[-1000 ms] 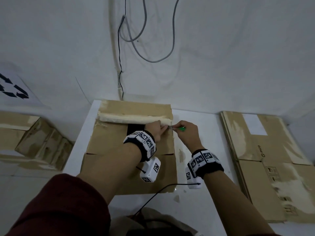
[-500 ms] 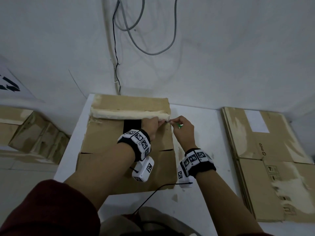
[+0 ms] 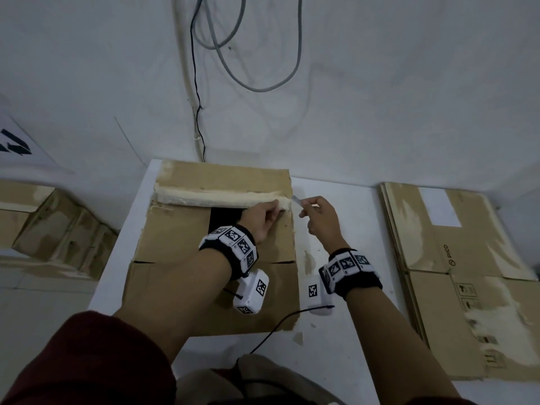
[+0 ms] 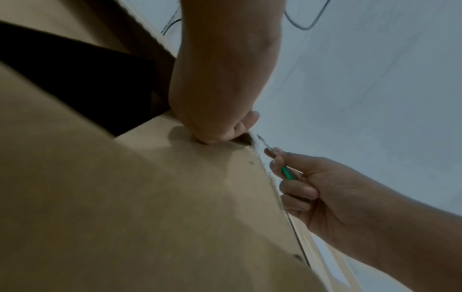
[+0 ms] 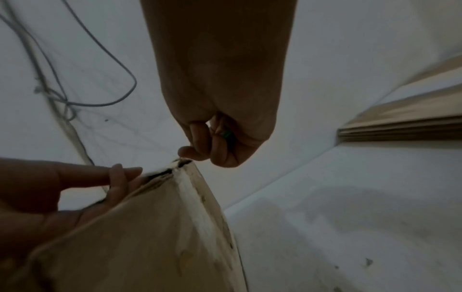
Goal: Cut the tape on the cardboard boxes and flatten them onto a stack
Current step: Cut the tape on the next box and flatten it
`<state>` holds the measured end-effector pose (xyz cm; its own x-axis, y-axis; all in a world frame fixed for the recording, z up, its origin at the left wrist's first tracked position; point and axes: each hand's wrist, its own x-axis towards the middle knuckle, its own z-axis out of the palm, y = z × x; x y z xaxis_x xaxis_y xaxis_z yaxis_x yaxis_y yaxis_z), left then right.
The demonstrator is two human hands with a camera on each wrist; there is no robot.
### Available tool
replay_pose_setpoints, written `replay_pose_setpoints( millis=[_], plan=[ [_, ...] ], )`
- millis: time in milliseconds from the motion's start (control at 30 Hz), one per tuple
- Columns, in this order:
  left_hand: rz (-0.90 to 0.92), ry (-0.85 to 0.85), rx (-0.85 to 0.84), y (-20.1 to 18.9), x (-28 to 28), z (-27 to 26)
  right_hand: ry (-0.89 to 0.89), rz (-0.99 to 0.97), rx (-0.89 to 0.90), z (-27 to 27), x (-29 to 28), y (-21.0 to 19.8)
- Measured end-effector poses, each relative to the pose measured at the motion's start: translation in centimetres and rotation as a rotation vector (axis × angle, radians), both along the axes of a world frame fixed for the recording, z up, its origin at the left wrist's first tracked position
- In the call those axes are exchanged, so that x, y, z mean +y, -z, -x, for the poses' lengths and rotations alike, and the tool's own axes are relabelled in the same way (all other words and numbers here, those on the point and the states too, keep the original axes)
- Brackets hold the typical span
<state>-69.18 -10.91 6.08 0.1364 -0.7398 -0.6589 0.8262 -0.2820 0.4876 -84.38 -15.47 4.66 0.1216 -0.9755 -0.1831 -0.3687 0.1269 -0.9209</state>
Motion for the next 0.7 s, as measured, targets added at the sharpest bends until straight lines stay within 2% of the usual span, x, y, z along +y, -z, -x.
replay_pose_setpoints(
  millis=[200, 367, 533, 700],
  plan=[
    [0.0, 0.02, 0.02, 0.3, 0.1, -0.4, 0.063, -0.006, -0.013, -0.4, -0.6, -0.2],
    [0.022, 0.018, 0.039, 0.6, 0.2, -0.4, -0.014, -0.051, 0.008, -0.5, -0.5, -0.5],
    [0.043, -0.002, 0.077, 0.6, 0.5, -1.0, 0.125, -0.042, -0.075, -0.4, -0.6, -0.5],
    [0.054, 0.037, 0.041, 0.3, 0.4, -1.0, -0.027, -0.093, -0.037, -1.0, -0.4, -0.6]
  ],
)
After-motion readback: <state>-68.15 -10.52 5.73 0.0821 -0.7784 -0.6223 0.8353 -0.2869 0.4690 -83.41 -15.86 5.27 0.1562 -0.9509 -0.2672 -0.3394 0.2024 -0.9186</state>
